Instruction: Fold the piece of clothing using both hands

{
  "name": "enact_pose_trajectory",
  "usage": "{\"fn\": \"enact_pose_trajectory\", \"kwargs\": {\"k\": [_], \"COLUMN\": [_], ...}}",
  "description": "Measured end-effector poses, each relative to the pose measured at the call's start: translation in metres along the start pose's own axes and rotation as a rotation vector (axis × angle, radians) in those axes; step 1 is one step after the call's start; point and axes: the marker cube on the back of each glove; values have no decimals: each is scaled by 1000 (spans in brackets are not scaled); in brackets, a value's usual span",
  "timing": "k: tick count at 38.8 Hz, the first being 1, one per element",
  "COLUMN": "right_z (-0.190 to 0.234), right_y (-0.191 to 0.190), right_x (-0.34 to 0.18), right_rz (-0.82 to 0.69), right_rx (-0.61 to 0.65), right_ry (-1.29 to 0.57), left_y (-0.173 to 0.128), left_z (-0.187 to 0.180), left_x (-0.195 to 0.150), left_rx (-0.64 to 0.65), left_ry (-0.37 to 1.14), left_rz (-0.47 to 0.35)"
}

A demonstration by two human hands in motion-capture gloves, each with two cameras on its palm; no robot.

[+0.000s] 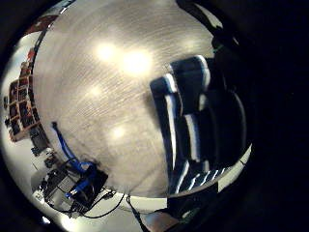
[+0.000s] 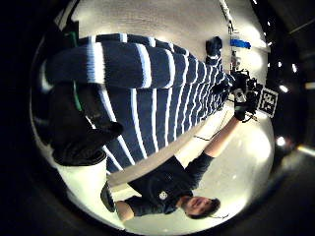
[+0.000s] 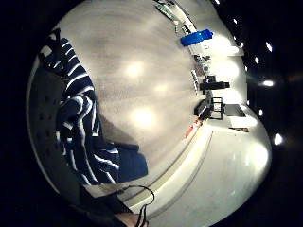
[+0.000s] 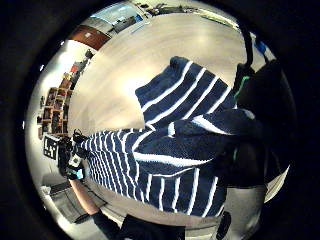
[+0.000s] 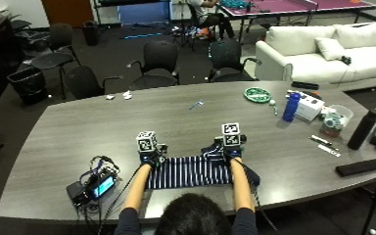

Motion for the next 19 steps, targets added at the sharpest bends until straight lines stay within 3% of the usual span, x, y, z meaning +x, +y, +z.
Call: {"fn": "enact_pose_trajectory", "kwargs": {"k": [4,8,10,16,19], "right_z": [-13,-34,-40,-26,-1], "right_y": [-3,11,22,56,68], "right_x": [5,22,33,61,64], "right_rz": [17,55,91,249,251], "right_rx": [129,165,127,-111,-267], "right_ry": [-38,-99,-129,-182,-186], "left_y": [7,30,46,72,77], "left_z": [-12,-36,-43,-45,-30], "left_x": [-5,-8,-6,13,20], "left_rx": [134,264,266,337,339], "left_ry": [-8,-20,1,97,74], "left_rz": [-46,-72,-50,177,204]}}
